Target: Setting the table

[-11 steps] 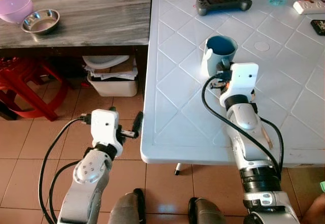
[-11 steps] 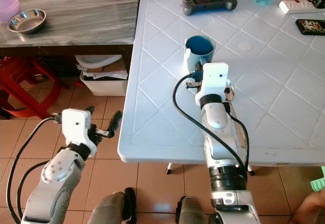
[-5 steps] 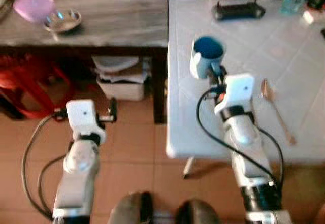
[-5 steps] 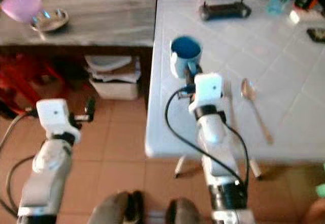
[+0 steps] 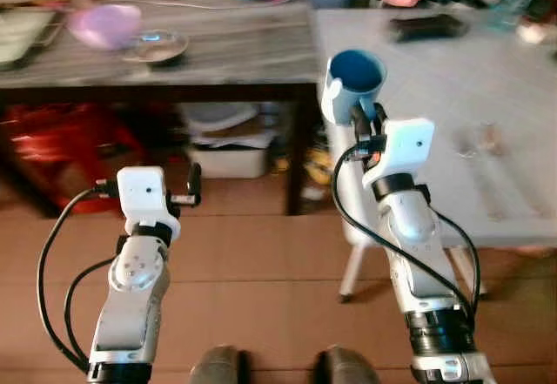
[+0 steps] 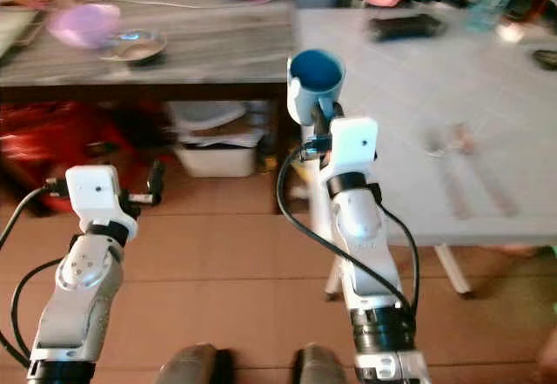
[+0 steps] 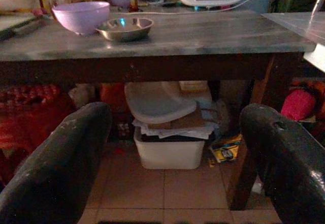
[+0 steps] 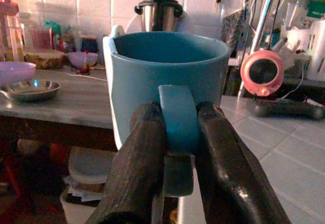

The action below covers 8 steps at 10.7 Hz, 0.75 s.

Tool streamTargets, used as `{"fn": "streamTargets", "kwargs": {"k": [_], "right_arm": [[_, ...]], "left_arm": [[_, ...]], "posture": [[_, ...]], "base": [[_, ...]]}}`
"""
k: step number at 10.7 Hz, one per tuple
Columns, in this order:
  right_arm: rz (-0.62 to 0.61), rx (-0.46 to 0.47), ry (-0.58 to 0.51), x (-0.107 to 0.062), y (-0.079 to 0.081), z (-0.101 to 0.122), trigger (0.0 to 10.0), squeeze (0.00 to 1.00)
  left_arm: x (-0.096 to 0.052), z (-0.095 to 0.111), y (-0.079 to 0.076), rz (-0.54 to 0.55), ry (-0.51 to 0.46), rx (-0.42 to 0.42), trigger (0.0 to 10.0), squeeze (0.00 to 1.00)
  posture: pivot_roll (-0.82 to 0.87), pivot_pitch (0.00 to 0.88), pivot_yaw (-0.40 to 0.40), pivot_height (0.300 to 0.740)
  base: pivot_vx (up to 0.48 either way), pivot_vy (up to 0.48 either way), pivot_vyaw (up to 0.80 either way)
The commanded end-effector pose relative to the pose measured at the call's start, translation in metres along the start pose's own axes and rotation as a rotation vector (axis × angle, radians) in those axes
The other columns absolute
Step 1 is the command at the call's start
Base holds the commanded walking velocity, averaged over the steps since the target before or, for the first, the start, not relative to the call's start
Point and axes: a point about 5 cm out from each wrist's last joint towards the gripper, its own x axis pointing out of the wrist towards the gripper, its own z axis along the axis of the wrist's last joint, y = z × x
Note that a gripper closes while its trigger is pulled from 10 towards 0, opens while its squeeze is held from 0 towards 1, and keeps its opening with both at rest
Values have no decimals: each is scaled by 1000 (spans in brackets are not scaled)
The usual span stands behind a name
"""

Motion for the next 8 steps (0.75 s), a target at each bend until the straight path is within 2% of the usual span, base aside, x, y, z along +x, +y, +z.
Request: {"fn": "streamTargets", "kwargs": {"k": [1,2,4,5,6,8], "right_arm": [[-40,-13,22,0,-9,-2,10000,0],[-35,-27,17,-1,-9,-1,10000,0],[-41,-34,55,-2,-10,-5,10000,0],[-19,-55,59,0,-4,-4,10000,0],[7,1,71,1,0,-6,10000,0],[1,20,111,0,1,-9,10000,0]], "left_arm": [[2,2,-5,-32,-10,5,10000,0],[2,4,-8,-45,-19,10,10000,0],[-1,5,-10,-49,-24,12,10000,0],[-1,6,-13,-70,-29,15,10000,0],[0,8,-14,-74,-33,9,10000,0],[-2,8,-18,-86,-34,2,10000,0]], "posture": [[46,68,45,740],[42,85,48,740],[37,93,50,740],[36,103,50,740],[37,102,48,740],[37,114,46,740]], "base": [[0,454,0],[292,382,0],[448,0,0],[480,0,0],[480,0,0],[480,0,0]]}}
